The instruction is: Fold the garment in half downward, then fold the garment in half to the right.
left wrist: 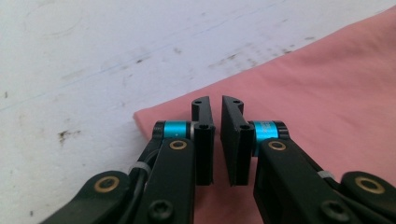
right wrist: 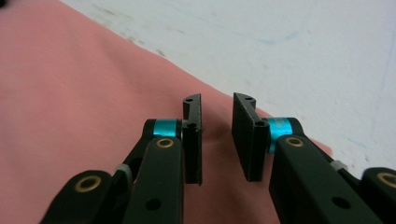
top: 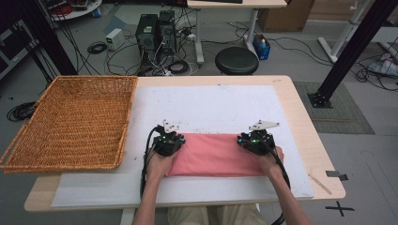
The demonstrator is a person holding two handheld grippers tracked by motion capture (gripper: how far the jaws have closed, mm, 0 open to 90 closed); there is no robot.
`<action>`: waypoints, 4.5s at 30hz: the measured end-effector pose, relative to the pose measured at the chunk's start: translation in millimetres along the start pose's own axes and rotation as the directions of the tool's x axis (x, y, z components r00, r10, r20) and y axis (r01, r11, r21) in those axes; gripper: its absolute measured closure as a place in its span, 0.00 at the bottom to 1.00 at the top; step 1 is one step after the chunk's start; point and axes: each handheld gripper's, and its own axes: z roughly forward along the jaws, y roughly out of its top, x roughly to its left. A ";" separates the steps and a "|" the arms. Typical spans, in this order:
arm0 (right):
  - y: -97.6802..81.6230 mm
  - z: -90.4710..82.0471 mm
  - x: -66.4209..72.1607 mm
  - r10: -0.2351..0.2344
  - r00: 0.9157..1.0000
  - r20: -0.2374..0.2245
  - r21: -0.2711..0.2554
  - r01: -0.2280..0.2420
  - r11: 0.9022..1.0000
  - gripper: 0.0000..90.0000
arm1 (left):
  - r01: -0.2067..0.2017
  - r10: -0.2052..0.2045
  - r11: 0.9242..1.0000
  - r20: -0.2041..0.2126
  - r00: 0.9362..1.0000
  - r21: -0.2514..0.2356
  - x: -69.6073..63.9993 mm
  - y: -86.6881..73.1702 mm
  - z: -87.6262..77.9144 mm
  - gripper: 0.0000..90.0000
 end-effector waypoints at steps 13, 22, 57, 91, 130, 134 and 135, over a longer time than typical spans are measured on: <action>-9.9 -21.4 -2.9 0.041 0.995 0.085 -0.072 -0.035 0.997 0.75 | -0.025 0.025 0.998 0.012 1.000 -0.063 -8.3 -8.0 -25.2 0.88; -53.3 -58.7 18.5 0.013 1.000 0.012 -0.040 -0.013 0.999 0.81 | -0.061 0.060 0.998 0.051 0.997 0.017 -23.5 -39.3 -37.1 0.85; -70.7 -86.3 19.2 0.037 0.999 0.040 -0.123 -0.032 0.992 0.24 | -0.032 0.030 0.990 -0.018 0.999 -0.140 -19.2 -48.5 -89.2 0.38; -63.9 -80.1 33.7 0.009 1.000 0.029 -0.111 -0.005 0.994 0.25 | 0.074 -0.076 0.996 -0.035 0.996 -0.054 -24.2 -80.6 -79.0 0.39; -27.8 -62.8 56.0 -0.055 0.995 -0.081 -0.104 0.046 0.994 0.26 | 0.034 -0.031 0.994 0.027 0.999 -0.102 -31.8 -97.6 -78.9 0.79; -9.8 -53.0 64.3 -0.068 0.990 -0.122 -0.108 0.055 0.993 0.30 | 0.042 -0.038 0.994 0.038 0.999 -0.103 -31.5 -98.1 -79.0 0.83; -4.7 -50.2 66.1 -0.073 0.988 -0.134 -0.108 0.058 0.992 0.32 | 0.050 -0.046 0.993 0.043 0.998 -0.105 -31.2 -98.2 -78.8 0.83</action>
